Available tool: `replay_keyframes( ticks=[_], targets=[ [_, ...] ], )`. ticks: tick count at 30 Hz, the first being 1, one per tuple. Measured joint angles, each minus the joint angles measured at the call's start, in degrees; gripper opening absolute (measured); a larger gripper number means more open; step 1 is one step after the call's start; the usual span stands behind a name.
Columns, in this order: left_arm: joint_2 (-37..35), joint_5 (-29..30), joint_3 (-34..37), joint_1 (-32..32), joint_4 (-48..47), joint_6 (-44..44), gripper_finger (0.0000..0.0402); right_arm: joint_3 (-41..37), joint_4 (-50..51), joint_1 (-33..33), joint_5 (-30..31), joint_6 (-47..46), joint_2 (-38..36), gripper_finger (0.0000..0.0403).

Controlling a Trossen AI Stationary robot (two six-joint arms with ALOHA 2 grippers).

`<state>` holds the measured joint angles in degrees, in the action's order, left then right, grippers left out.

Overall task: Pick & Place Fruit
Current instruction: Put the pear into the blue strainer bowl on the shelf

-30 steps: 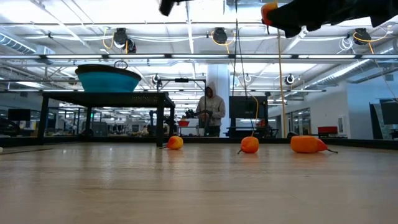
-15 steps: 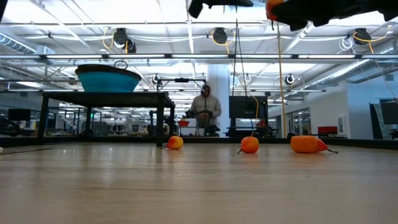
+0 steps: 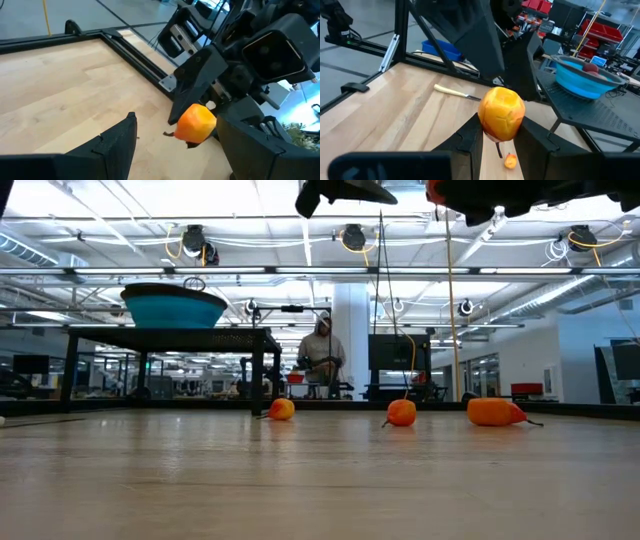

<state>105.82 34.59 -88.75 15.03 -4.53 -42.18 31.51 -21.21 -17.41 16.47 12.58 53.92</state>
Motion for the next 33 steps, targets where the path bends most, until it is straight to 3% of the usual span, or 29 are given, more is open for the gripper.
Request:
replay_keyframes(
  ticks=[10,19,33],
  targets=[
    [0.0,0.0,0.0,-0.1,0.1,-0.2,0.0273,0.3,-8.5,0.1,0.0,0.1,6.0,0.0087],
    [0.0,-0.2,0.0,-0.1,-2.0,-0.5,0.0273,5.6,-5.6,0.2,0.2,0.5,10.4,0.0087],
    [-0.1,-2.0,0.0,-0.4,-6.1,-4.9,0.0267,5.8,-5.1,0.2,3.0,0.3,11.0,0.0087]
  ],
)
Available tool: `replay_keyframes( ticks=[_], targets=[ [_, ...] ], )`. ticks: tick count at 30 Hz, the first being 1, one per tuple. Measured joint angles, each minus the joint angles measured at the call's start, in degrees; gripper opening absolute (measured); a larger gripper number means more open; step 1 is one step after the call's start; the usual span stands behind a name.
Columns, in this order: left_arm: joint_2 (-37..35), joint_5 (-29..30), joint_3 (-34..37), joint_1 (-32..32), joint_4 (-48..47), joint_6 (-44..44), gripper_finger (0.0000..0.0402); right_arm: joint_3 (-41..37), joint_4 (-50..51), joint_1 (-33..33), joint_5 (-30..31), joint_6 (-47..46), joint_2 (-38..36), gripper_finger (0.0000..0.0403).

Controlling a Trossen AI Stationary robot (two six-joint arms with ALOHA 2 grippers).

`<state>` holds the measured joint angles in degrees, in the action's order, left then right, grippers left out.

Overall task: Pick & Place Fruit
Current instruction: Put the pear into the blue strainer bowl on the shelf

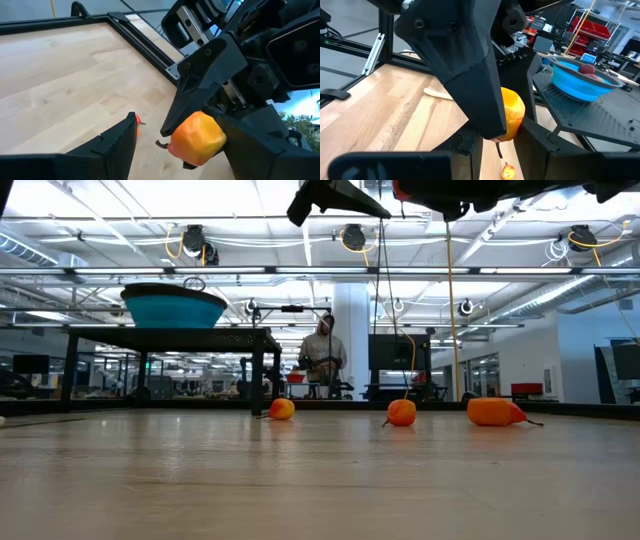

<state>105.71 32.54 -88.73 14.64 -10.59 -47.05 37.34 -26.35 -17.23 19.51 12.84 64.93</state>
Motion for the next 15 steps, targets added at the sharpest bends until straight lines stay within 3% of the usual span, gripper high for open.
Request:
replay_keyframes(
  ticks=[10,15],
  targets=[
    [0.0,-1.4,0.0,-0.7,0.5,0.6,0.0123,0.0,1.1,0.0,0.5,-0.1,0.0,0.0086],
    [0.0,-1.6,0.0,-0.7,0.4,0.5,0.0108,0.1,2.8,0.0,0.0,-2.8,-0.2,0.0086]
  ],
)
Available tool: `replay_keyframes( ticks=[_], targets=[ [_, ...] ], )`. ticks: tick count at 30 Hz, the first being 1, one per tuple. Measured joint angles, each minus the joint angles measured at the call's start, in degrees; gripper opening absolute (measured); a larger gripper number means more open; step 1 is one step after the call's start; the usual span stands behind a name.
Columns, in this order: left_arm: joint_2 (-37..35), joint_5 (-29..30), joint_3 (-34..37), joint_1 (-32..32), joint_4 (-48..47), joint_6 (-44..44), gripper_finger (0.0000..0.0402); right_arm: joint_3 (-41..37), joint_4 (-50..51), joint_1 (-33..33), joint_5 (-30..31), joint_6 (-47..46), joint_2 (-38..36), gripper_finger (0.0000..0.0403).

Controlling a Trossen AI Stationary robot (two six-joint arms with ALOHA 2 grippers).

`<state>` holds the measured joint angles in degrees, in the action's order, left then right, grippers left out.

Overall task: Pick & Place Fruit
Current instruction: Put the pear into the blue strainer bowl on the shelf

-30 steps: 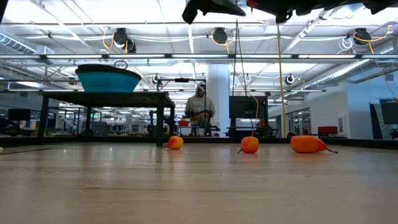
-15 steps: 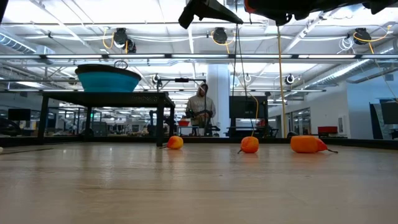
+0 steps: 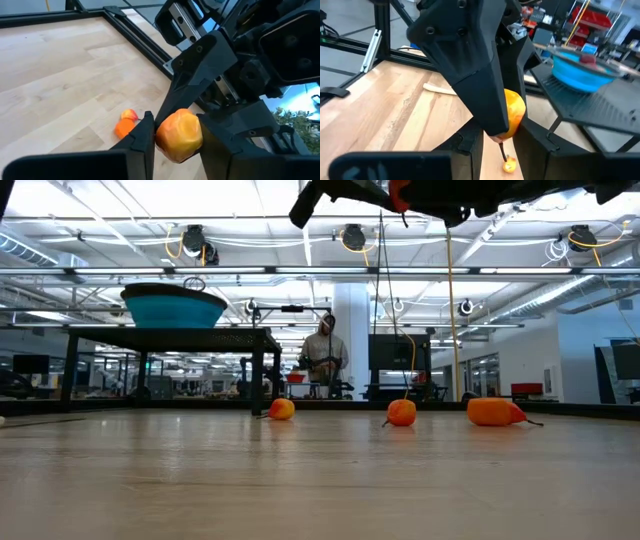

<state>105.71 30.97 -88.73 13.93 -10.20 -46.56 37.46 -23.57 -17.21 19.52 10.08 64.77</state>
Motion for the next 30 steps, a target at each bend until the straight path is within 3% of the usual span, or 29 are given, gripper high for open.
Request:
replay_keyframes(
  ticks=[9,21,30],
  targets=[
    [0.3,-0.2,0.0,-0.1,-1.6,-0.1,0.0117,0.2,6.5,0.4,-0.1,-7.7,0.0,0.0091],
    [0.0,-0.7,0.1,-0.1,-4.7,-0.1,0.0102,0.0,11.3,0.3,-0.5,-12.3,-0.7,0.0189],
    [-4.4,1.8,0.0,-1.1,-15.7,-1.8,0.0102,0.0,24.1,0.3,-0.3,-20.7,-0.7,0.0216]
  ],
)
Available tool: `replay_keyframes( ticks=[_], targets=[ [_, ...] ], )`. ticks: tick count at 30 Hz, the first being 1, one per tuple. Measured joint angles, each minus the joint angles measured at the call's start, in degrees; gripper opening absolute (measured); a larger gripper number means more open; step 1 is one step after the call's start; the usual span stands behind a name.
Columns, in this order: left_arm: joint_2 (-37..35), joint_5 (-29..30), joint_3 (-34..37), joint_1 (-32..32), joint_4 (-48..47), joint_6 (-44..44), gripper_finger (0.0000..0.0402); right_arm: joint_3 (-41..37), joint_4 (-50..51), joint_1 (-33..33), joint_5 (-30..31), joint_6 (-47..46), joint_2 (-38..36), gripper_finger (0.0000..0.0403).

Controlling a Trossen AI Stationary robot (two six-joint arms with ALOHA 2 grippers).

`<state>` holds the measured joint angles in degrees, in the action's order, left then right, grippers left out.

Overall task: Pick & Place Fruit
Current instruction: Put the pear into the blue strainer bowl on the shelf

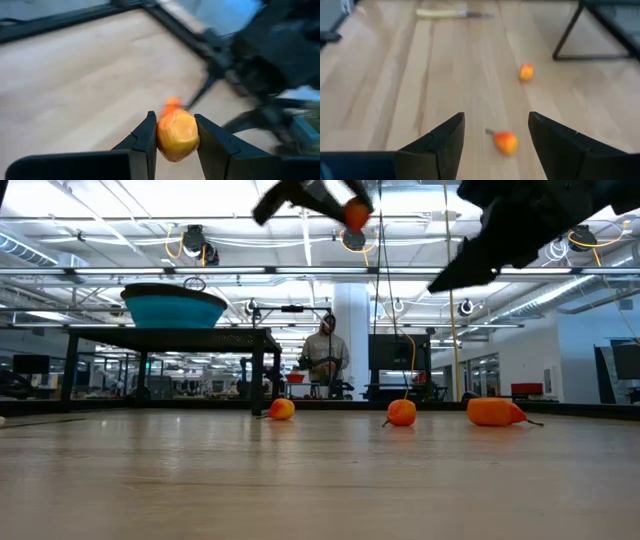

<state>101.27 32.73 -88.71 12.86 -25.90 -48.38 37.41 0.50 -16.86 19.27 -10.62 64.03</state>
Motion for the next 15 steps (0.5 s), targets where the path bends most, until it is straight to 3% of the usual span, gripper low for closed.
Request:
replay_keyframes(
  ticks=[6,15],
  targets=[
    [-5.4,4.8,0.0,-2.5,-7.9,0.3,0.0102,0.0,3.0,0.0,0.0,-3.1,0.0,0.0187],
    [-13.0,8.9,0.0,-9.4,-16.7,3.8,0.0102,0.0,2.1,0.0,-0.1,-3.7,0.0,0.0064]
  ],
)
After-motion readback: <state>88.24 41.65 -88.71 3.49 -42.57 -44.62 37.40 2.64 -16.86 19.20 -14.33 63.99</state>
